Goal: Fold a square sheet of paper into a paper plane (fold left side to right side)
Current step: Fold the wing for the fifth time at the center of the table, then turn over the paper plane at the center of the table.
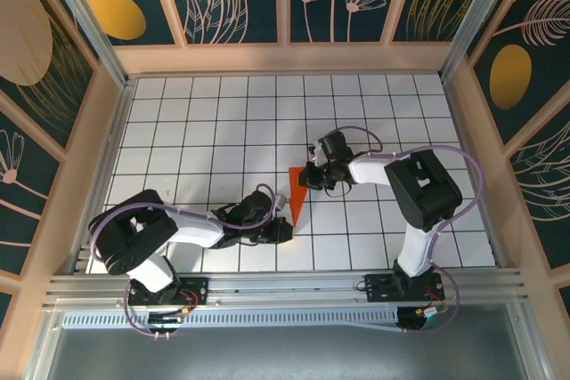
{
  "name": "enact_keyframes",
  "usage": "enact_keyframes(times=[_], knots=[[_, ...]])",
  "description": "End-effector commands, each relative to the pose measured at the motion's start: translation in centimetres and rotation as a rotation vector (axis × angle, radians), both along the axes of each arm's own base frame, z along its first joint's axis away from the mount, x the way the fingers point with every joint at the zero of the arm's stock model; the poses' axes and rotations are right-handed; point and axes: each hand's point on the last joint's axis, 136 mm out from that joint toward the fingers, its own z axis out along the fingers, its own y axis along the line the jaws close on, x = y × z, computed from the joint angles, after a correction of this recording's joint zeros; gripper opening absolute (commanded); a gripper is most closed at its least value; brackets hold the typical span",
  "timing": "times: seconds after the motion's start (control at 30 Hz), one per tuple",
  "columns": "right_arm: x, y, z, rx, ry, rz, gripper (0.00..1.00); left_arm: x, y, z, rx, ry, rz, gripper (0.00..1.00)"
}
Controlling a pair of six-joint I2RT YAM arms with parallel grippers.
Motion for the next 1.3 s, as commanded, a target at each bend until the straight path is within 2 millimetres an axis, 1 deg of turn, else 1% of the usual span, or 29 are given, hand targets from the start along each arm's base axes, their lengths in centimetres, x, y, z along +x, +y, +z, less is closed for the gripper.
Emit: enact_keyframes(times=[0.0,0.07,0.13,0.23,0.27,0.33,0.37,0.4,0.5,0.6,0.67,0.77,0.83,0.9,0.97,1.1,1.17,1.2,1.27], knots=[[-0.7,-1.6,-2.2,-0.124,0.036,-0.005,0.0,0.7,0.2,2.1,-0.032,-0.041,0.049,0.0],[0.5,-1.1,-0.3,-0.106,-0.019,-0.012,0.02,1.7,0.6,3.1,-0.034,-0.072,0.096,0.0],[1.5,-1.0,1.7,-0.106,-0.075,-0.024,0.12,2.9,1.5,4.0,-0.021,-0.102,0.159,0.0],[2.7,-1.6,4.6,-0.134,-0.154,-0.061,0.27,5.3,3.5,5.1,-0.007,-0.149,0.288,0.03],[2.5,-1.5,5.3,-0.154,-0.178,-0.057,0.31,6.2,4.4,5.5,-0.008,-0.163,0.344,0.05],[2.4,-2.1,6.4,-0.199,-0.212,-0.08,0.39,7.6,6.2,6.3,-0.006,-0.202,0.444,0.07],[2.1,-2.4,6.8,-0.226,-0.226,-0.092,0.43,8.2,7.1,6.7,0.004,-0.225,0.489,0.09],[1.8,-2.9,7.0,-0.264,-0.234,-0.111,0.46,8.8,8.0,7.2,0.021,-0.254,0.536,0.13],[0.7,-3.8,6.6,-0.372,-0.222,-0.149,0.53,9.8,10.1,8.3,0.064,-0.319,0.63,0.24],[-0.3,-3.6,6.0,-0.459,-0.217,-0.174,0.58,10.2,11.6,9.0,0.092,-0.364,0.683,0.28],[-0.9,-3.3,5.6,-0.495,-0.213,-0.194,0.59,10.3,12.1,9.2,0.101,-0.379,0.698,0.28],[-1.5,-3.4,4.2,-0.538,-0.192,-0.225,0.58,10.2,12.4,9.3,0.107,-0.386,0.702,0.29],[-1.8,-3.5,3.6,-0.548,-0.183,-0.233,0.55,10.1,12.4,9.3,0.107,-0.385,0.7,0.29],[-2.0,-3.4,3.4,-0.549,-0.179,-0.236,0.49,10.1,12.4,9.4,0.109,-0.386,0.698,0.29],[-2.2,-3.5,3.0,-0.553,-0.174,-0.237,0.41,10.1,12.5,9.4,0.115,-0.392,0.697,0.29],[-2.4,-3.7,2.3,-0.573,-0.157,-0.224,0.28,10.2,12.9,9.9,0.114,-0.406,0.714,0.29],[-2.4,-3.5,2.6,-0.563,-0.16,-0.22,0.19,10.3,13.2,10.4,0.113,-0.419,0.727,0.29],[-2.3,-3.4,2.9,-0.557,-0.166,-0.218,0.12,10.3,13.5,10.6,0.113,-0.425,0.736,0.29],[-2.0,-3.3,4.0,-0.549,-0.188,-0.218,0.01,10.3,13.9,11.1,0.108,-0.439,0.753,0.3]])
